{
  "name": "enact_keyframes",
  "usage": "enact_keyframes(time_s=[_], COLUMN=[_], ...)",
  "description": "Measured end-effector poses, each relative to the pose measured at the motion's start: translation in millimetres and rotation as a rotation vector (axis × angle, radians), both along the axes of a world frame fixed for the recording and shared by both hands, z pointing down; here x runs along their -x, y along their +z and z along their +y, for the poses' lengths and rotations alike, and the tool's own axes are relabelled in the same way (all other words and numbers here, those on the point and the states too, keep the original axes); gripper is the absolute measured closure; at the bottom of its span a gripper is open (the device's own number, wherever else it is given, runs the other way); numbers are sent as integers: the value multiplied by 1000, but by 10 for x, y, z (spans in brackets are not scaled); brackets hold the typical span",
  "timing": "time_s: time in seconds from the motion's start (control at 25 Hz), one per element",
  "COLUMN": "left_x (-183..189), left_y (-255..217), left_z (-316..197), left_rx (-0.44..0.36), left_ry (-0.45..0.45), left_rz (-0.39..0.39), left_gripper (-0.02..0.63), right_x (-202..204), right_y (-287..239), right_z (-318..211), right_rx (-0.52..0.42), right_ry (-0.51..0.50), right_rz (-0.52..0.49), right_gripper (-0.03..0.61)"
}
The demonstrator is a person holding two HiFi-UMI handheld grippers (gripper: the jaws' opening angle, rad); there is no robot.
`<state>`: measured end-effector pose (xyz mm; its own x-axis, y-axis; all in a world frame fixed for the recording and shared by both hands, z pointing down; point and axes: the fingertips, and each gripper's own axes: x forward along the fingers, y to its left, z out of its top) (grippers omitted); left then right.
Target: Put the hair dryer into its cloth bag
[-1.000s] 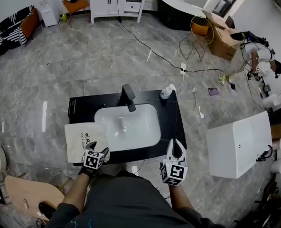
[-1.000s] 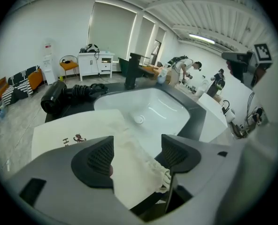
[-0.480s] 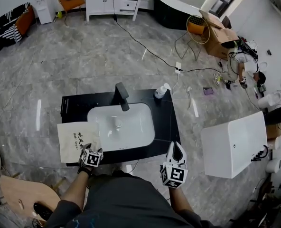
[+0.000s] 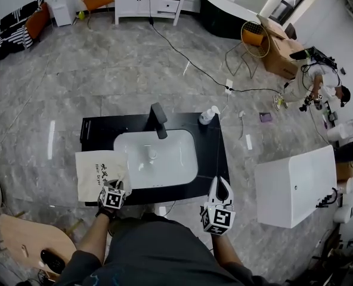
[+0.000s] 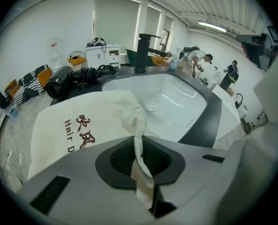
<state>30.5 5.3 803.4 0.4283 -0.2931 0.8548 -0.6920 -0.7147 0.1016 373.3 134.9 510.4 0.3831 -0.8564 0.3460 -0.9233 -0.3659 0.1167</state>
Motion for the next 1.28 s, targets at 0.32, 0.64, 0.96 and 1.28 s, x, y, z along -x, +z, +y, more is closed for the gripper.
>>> enact_keyframes(time_s=[0.32,0.64,0.96,1.28], left_x=[126,301,505,711], left_y=[-453,-777,-881,-863], left_z=[-86,-134,-40,161], left_rx=[-44,-156,-112,-92], left_ry=[-125,-189,-374,-420], left_rz=[147,160,231,226], left_gripper=[583,586,586,588], right_x=[139,349,544,810], right_y=[-6,-29,-49,-132], right_z=[-162,-401,-607,-810], right_rx=[-9,-27,-43,-72], right_ry=[-47,-126,-207,-307], right_rz=[-11,-26,-40,-37], right_gripper=[578,578,578,578])
